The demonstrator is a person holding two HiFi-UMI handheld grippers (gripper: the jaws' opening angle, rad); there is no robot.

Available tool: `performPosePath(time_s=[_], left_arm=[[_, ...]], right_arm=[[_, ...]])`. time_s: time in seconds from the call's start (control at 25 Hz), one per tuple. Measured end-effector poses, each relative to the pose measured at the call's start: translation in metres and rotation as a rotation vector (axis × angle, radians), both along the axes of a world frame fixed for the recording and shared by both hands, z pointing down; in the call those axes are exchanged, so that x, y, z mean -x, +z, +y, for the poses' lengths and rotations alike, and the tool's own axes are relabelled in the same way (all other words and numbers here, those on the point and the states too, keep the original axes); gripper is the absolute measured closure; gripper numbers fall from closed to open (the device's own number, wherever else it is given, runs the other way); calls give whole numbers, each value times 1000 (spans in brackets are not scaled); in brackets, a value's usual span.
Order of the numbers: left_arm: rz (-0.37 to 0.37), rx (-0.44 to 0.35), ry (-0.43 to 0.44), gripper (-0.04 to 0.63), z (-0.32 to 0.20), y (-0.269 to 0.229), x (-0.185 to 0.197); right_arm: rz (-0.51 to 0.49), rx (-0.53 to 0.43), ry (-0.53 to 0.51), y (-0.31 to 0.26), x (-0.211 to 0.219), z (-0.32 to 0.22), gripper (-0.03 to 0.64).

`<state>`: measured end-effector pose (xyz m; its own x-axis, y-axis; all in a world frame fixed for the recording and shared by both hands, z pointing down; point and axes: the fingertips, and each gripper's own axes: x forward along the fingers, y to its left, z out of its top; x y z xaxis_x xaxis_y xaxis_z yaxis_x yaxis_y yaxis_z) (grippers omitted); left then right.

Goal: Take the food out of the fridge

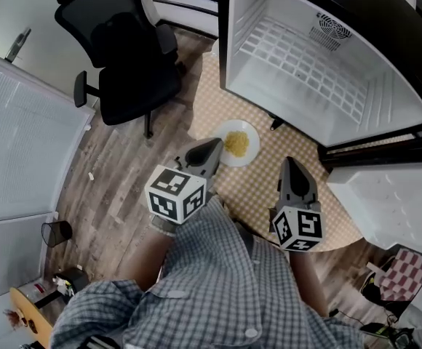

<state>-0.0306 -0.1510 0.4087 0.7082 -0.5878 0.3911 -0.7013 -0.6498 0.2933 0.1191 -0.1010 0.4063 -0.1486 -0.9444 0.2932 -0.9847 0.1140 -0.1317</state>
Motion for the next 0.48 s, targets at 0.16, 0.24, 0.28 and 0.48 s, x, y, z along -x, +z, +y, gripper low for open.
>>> performPosePath(time_s=[0.16, 0.24, 0.28, 0.48], left_arm=[[29, -68, 10, 589, -2, -29, 0], [58, -84, 19, 589, 0, -42, -5], [69, -93, 22, 589, 1, -48, -6], [107, -155, 36, 589, 5, -78, -13]], right_arm=[[8, -83, 11, -36, -4, -1, 607], [-5, -121, 14, -52, -5, -2, 607], [-9, -141, 15, -60, -4, -2, 607], [-18, -204, 6, -92, -1, -4, 607]])
